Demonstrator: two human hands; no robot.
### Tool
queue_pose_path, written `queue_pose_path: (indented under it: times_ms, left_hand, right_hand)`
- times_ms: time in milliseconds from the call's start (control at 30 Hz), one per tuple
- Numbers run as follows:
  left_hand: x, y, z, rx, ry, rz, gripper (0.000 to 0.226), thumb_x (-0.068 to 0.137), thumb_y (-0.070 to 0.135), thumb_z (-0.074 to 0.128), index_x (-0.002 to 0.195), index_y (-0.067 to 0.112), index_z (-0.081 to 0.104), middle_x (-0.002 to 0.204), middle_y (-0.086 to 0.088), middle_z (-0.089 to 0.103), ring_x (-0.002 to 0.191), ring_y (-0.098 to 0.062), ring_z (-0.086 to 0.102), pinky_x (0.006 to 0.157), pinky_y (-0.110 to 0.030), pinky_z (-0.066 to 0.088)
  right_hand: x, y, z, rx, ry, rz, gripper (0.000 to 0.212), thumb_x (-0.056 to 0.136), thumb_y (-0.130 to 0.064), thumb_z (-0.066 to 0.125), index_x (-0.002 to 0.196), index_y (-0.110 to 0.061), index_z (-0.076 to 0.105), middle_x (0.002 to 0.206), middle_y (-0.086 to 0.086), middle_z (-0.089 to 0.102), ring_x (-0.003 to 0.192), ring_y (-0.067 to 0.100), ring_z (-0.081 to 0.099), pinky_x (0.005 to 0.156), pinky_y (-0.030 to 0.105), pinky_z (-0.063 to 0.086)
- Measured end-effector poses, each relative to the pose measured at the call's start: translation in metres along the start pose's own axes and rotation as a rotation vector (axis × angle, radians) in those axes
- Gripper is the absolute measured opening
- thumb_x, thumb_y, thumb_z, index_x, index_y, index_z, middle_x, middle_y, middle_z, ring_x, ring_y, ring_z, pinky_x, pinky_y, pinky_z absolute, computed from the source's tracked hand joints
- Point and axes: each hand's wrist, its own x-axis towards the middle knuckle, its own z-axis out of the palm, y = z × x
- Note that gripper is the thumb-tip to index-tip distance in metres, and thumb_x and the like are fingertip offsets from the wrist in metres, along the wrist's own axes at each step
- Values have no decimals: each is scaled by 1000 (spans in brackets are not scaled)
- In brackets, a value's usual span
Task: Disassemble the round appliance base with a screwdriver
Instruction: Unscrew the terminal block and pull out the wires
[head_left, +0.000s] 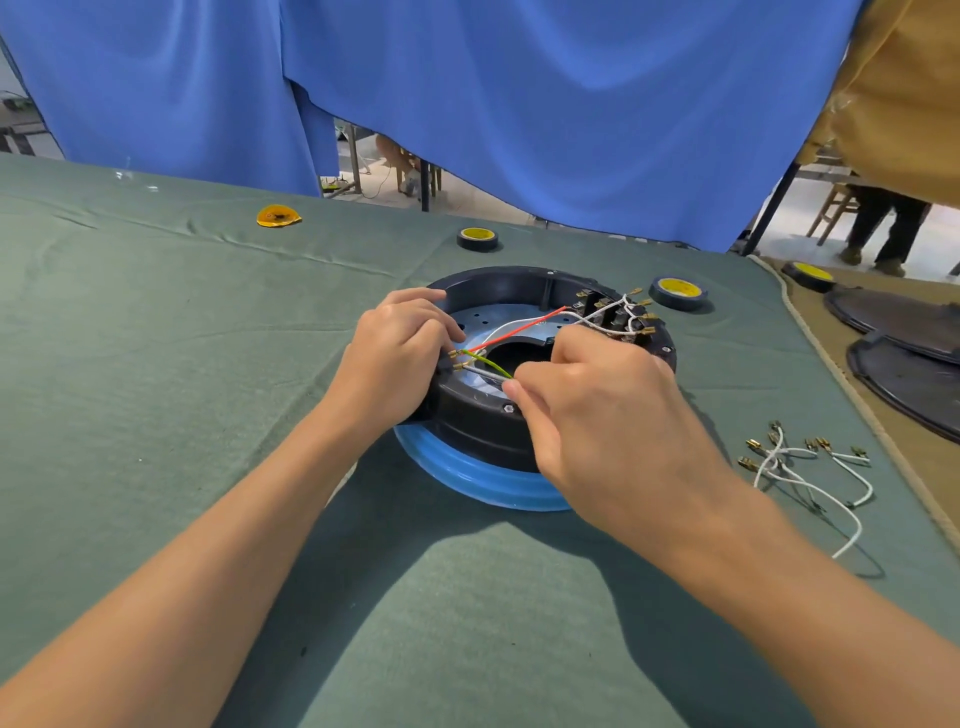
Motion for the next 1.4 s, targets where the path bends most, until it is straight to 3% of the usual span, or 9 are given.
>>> queue_pose_path:
  times_ms: [167, 367, 600, 700, 800, 900, 1033, 1300, 1400]
  left_hand:
    - [0, -1, 0, -14, -3, 1, 33, 71, 13, 33, 50, 27, 53, 79, 8, 66, 118, -12, 51, 83, -4, 36]
    - [1, -3, -1, 9, 3, 30, 32, 71, 15, 35, 50, 30, 54, 83, 6, 68, 118, -12, 52, 99, -27, 39]
    - [0, -1, -1, 13, 1, 16, 32, 71, 16, 35, 51, 30, 55, 83, 8, 68, 118, -10, 51, 97, -23, 40]
    - [0, -1, -2, 25, -2, 16, 32, 71, 16, 35, 49, 30, 54, 84, 9, 68, 118, -10, 51, 103, -35, 38]
    - [0, -2, -1, 21, -2, 12, 33, 72, 16, 35, 48, 31, 53, 82, 12, 67, 118, -10, 51, 103, -39, 38]
    - [0, -1, -1, 20, 3, 11, 33, 72, 16, 35, 49, 31, 54, 83, 11, 68, 118, -10, 51, 103, -39, 38]
    - [0, 0, -2, 21, -4, 5, 33, 71, 16, 35, 48, 29, 54, 82, 15, 67, 117, -9, 51, 102, -36, 38]
    - [-2, 2, -3, 35, -16, 5, 31, 71, 16, 34, 49, 26, 54, 85, 9, 68, 119, -10, 51, 102, -33, 38]
    - [-2, 3, -2, 36, -15, -4, 31, 71, 16, 34, 49, 26, 54, 82, 14, 66, 118, -10, 51, 102, -34, 38]
  right_hand:
    - [2, 6, 1, 54, 12, -34, 31, 92, -19, 58, 64, -6, 59, 68, 0, 36, 57, 31, 47, 56, 40, 44]
    - [4, 13, -2, 82, 60, -45, 31, 89, -21, 59, 60, -9, 63, 60, -3, 37, 57, 15, 34, 58, 26, 26]
    - [2, 9, 4, 88, 59, -47, 32, 91, -21, 56, 62, -8, 59, 67, -3, 36, 57, 21, 40, 53, 35, 41]
    - [3, 9, 1, 94, 56, -49, 33, 90, -21, 56, 57, -16, 50, 64, -4, 33, 57, 18, 35, 55, 29, 32]
    - [4, 10, -2, 114, 47, -49, 34, 89, -21, 57, 57, -21, 44, 62, -4, 32, 57, 15, 32, 58, 25, 23]
    - [3, 8, 0, 95, 45, -52, 33, 89, -21, 56, 57, -12, 54, 64, -3, 33, 55, 20, 35, 53, 30, 33]
    - [0, 1, 2, 38, 54, -63, 30, 86, -11, 63, 58, -8, 52, 66, 3, 36, 49, 31, 41, 47, 38, 42]
    - [-2, -6, 1, -9, -12, -21, 26, 82, -7, 64, 61, -7, 50, 70, 4, 36, 48, 34, 42, 48, 42, 44]
    - [-3, -14, 1, -37, -13, -7, 24, 78, -6, 68, 62, -7, 50, 71, 5, 35, 44, 33, 42, 42, 41, 43]
